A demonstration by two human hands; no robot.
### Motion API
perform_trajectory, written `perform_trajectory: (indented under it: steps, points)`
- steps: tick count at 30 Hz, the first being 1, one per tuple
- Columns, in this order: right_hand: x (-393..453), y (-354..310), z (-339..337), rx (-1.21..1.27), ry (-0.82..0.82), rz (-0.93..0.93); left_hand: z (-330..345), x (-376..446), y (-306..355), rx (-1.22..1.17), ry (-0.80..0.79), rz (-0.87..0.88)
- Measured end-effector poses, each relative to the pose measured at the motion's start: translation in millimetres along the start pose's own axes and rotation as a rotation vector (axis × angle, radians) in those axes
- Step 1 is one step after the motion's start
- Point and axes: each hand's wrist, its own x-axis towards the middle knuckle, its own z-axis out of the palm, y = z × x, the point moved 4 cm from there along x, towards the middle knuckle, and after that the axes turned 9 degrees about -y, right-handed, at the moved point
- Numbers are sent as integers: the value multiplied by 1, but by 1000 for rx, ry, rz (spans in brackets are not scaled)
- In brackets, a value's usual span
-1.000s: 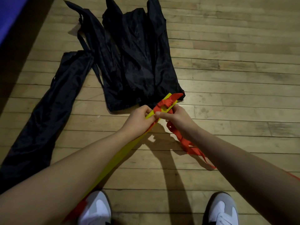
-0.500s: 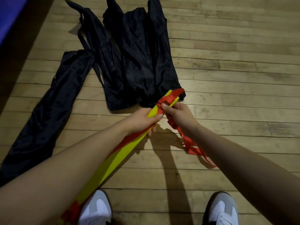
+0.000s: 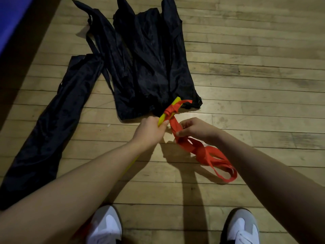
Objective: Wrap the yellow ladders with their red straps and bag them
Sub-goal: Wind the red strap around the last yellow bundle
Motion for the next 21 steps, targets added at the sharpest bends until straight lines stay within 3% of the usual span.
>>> perform_trajectory:
  steps: [3, 7, 11, 16, 19, 21]
  points:
    - [-4, 6, 4, 37, -69, 80, -8, 0, -1, 43, 59, -23]
    - [-4, -3, 0, -75, 33, -12, -14, -1, 4, 97, 93, 10]
    - [-3, -5, 9, 32, 38, -23, -24, 1, 5, 100, 136, 43]
    - [-5, 23, -4, -607, 151, 325, -34, 2, 6, 121, 166, 32]
    - [-7, 26, -11, -947, 290, 314, -32, -1, 10, 73, 123, 32]
    - [-8, 22, -9, -924, 343, 206, -27, -7, 14, 35, 70, 84]
